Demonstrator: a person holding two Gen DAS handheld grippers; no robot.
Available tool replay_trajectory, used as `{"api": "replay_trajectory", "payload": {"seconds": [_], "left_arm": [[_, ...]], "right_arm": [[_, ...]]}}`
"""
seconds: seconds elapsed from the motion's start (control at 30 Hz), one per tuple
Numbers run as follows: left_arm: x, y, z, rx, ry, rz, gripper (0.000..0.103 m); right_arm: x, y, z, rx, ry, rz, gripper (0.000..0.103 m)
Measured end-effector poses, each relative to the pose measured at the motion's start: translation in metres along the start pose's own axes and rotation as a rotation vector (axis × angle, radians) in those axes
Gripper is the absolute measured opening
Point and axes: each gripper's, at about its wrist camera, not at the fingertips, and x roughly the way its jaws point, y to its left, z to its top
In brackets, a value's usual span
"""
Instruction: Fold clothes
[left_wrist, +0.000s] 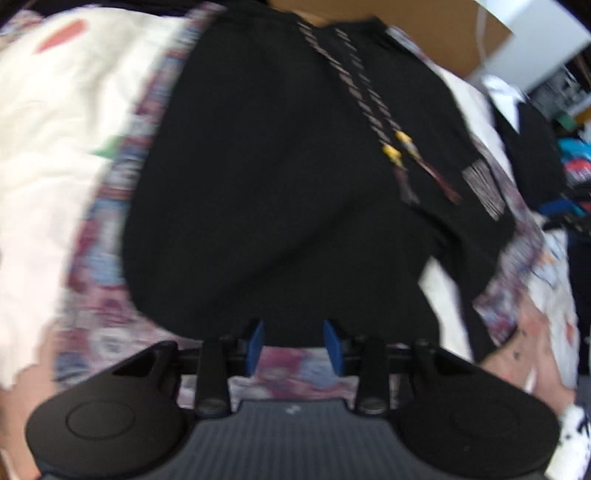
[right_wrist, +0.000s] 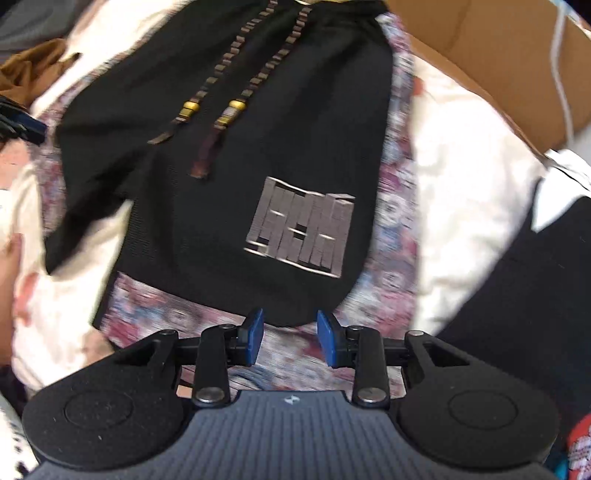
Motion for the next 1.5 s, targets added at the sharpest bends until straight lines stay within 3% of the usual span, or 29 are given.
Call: {"api": "replay_trajectory", "payload": {"seconds": [0.13,0.5,0.67,0.73,0.97,1.07,1.13,1.17,1.33,1.43,1.5], "left_arm": [[0.027,-0.016,-0.007,-0.046,0.066,-0.04,0.038],[0.051,-0.073,-0.034,0.097,0.069,-0.143,0.037],[0.067,-0.095,-0.049,0.167,0.092,-0.133,0.042],[0.073,-0.101,-0.052,0.18,0.098,-0.115,0.053],[0.088,-0.11,-0.06,0.233,0.103,-0.057,0.058],[0.093,-0.115,-0.064,0.287,0.108,-0.019,0.047],[0.093,-0.117,-0.066,0.319,0.113,-0.005,0.018],[0.093,-0.114,-0.066,0.32,0.123,-0.016,0.013],[0.089,-0.101,-0.068,0.318,0.159,-0.079,0.004],[0.088,-0.099,-0.072,0.346,0.185,-0.086,0.003],[0.087,-0.097,-0.074,0.353,0.199,-0.089,0.003]], "right_arm": [[0.005,0.021,0.009,-0.023,0.007,0.05,0.036],[0.035,0.09,0.007,-0.075,0.09,0.194,0.036],[0.043,0.113,0.004,-0.106,0.12,0.214,0.036],[0.047,0.118,0.004,-0.108,0.128,0.216,0.036],[0.066,0.142,0.005,-0.137,0.172,0.221,0.036],[0.076,0.153,0.004,-0.163,0.195,0.206,0.036],[0.083,0.16,0.001,-0.181,0.216,0.179,0.036],[0.086,0.163,-0.002,-0.186,0.221,0.166,0.036],[0.092,0.166,-0.008,-0.183,0.211,0.15,0.032],[0.089,0.161,-0.009,-0.183,0.206,0.156,0.013],[0.088,0.156,-0.009,-0.171,0.213,0.17,0.006]]}}
